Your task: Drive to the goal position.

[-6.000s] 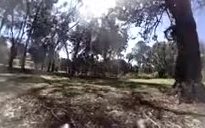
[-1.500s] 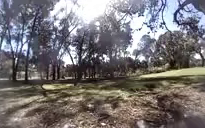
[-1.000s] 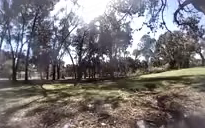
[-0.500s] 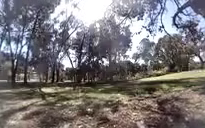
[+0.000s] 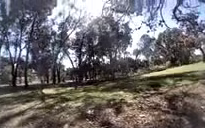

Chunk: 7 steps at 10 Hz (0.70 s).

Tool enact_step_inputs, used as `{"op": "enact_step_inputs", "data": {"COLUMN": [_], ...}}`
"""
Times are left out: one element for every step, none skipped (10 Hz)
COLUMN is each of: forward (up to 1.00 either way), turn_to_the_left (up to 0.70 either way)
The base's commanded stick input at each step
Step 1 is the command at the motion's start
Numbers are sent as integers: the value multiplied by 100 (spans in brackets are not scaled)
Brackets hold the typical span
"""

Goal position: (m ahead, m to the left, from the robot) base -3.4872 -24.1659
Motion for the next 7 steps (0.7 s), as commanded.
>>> {"op": "enact_step_inputs", "data": {"forward": [70,70,70,70,70,70,70], "turn_to_the_left": [-1,-15,-27,-27,-27,-27,0]}}
